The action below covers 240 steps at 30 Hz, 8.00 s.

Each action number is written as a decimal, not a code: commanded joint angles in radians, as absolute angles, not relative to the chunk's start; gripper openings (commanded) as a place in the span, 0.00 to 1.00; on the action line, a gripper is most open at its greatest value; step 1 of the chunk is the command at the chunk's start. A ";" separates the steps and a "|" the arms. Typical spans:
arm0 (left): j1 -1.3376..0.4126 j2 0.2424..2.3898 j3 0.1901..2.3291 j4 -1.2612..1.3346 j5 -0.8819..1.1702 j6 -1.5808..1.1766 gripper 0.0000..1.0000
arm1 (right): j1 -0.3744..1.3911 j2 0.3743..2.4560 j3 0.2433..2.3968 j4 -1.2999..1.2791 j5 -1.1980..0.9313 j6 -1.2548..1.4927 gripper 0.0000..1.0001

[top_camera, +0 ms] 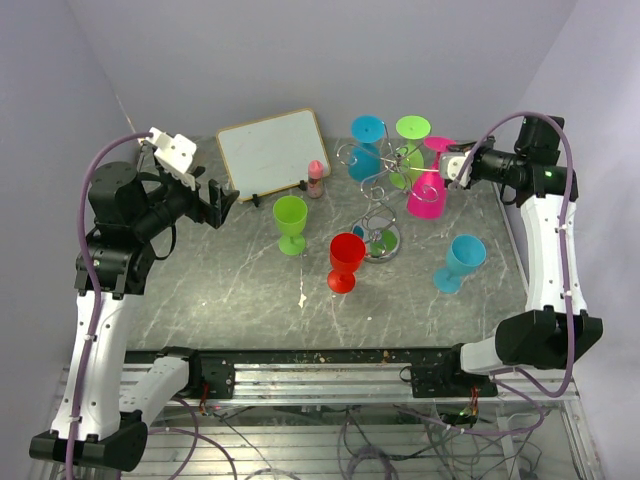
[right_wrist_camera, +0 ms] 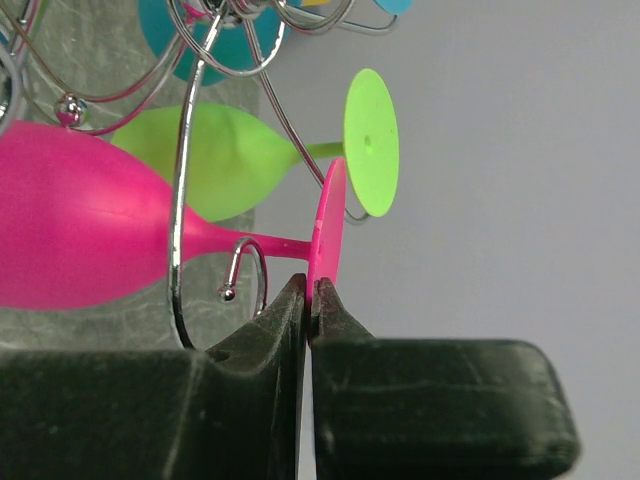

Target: Place the wine glass upside down on the wine glass rack

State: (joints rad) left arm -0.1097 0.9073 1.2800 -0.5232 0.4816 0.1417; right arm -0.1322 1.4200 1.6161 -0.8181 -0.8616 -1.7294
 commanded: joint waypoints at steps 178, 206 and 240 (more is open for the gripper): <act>-0.442 1.700 1.449 -0.528 0.145 0.187 0.27 | -0.137 1.013 0.973 -0.178 0.033 -0.338 0.95; -0.295 1.028 1.240 -0.480 0.169 0.203 0.07 | -0.136 1.000 1.326 -0.520 -0.238 -0.401 0.99; -0.259 0.943 1.584 -0.510 0.327 0.161 0.07 | 0.517 1.532 1.824 -0.378 -0.640 0.002 0.87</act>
